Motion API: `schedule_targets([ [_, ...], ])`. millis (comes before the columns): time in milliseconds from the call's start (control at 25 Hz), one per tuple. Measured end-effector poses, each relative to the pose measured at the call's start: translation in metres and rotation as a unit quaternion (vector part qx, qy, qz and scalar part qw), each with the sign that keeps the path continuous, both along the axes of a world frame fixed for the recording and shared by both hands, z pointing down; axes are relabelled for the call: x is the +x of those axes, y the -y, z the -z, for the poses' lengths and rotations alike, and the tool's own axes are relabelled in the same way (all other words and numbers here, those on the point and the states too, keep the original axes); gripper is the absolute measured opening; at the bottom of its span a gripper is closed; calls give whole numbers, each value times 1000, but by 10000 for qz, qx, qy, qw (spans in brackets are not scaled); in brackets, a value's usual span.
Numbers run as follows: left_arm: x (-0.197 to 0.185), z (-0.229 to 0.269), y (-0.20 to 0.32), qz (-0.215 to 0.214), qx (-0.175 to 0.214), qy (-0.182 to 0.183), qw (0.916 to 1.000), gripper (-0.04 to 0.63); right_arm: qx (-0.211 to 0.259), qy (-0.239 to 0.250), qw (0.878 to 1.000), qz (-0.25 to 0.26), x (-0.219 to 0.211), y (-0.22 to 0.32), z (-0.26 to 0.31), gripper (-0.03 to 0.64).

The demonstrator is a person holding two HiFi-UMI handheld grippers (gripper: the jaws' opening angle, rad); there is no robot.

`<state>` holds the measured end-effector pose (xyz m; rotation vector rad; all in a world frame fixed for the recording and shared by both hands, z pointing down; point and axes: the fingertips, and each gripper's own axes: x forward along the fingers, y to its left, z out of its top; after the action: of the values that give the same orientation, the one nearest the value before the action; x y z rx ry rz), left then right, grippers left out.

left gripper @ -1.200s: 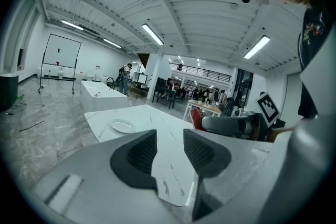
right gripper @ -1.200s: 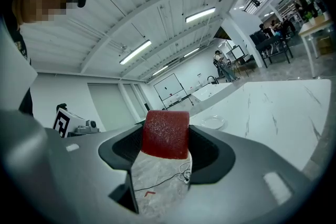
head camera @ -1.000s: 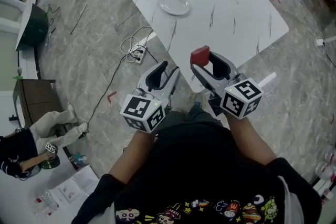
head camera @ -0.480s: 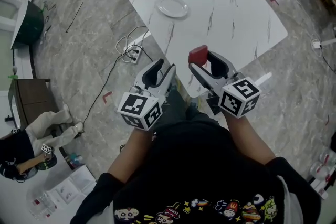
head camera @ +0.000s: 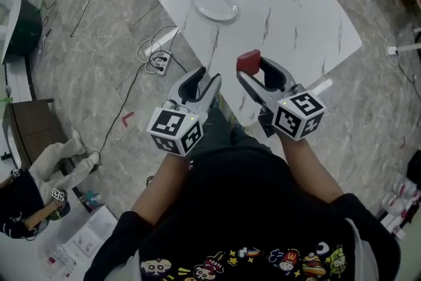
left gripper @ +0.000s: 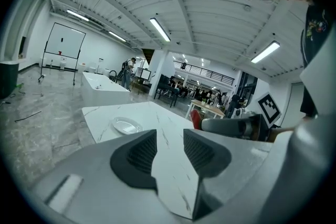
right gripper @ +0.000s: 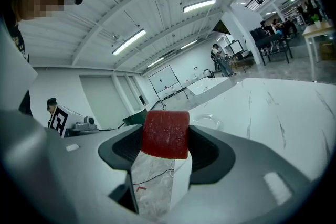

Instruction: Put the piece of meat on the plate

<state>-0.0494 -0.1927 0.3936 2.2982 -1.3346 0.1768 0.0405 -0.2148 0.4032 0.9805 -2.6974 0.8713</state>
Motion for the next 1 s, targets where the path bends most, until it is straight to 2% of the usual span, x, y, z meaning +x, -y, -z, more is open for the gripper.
schedule_targets([
  [560, -39, -39, 86, -302, -410, -182, 9985, 273, -240, -590, 9979, -143, -46, 107, -52, 295],
  [1000, -80, -80, 132, -241, -742, -330, 9964, 273, -431, -1232, 9914, 35, -88, 191, -123, 295],
])
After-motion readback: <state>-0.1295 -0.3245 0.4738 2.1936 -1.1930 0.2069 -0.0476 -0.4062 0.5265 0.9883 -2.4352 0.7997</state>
